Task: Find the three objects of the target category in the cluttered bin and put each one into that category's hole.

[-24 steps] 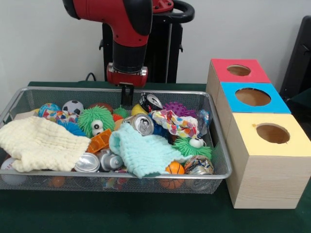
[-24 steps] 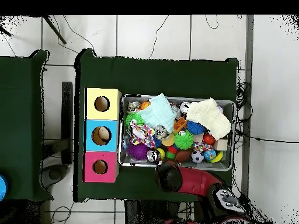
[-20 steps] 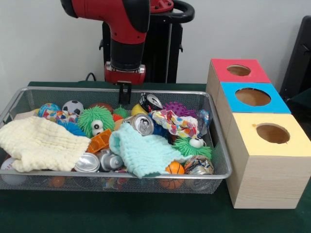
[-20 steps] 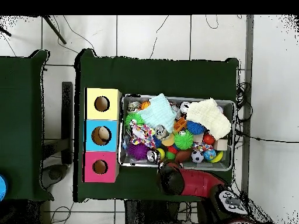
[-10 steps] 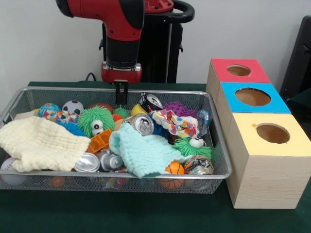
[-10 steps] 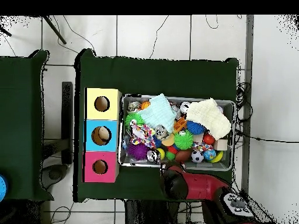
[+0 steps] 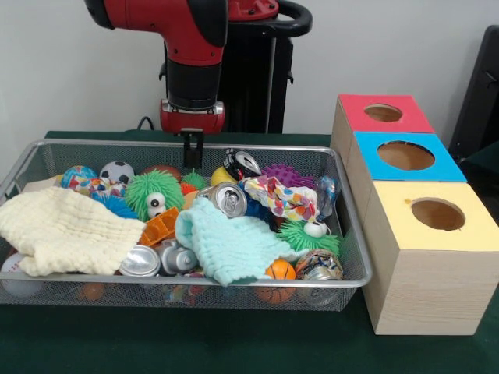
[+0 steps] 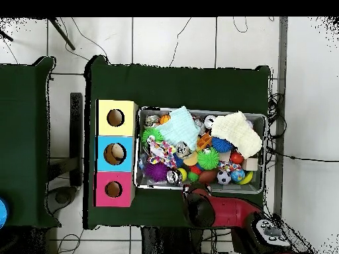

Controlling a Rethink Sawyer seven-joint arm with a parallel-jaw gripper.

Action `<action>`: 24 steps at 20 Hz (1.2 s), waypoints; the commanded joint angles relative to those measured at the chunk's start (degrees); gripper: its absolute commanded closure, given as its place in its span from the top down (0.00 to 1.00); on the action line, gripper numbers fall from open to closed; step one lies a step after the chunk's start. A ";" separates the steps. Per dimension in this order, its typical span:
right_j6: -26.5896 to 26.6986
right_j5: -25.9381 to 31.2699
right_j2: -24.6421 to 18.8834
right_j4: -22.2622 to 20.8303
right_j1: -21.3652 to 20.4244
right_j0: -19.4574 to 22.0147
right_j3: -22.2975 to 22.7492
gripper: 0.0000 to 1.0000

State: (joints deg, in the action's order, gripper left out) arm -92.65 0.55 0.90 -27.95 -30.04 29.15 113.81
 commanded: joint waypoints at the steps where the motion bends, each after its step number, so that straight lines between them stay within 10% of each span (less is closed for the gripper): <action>1: -4.37 -1.39 -2.70 -3.91 1.77 2.13 -0.62 0.00; 24: -3.60 8.59 -7.13 0.49 -13.70 3.43 8.39 0.00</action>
State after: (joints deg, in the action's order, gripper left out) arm -92.65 1.86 -0.19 -28.53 -38.29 30.71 119.58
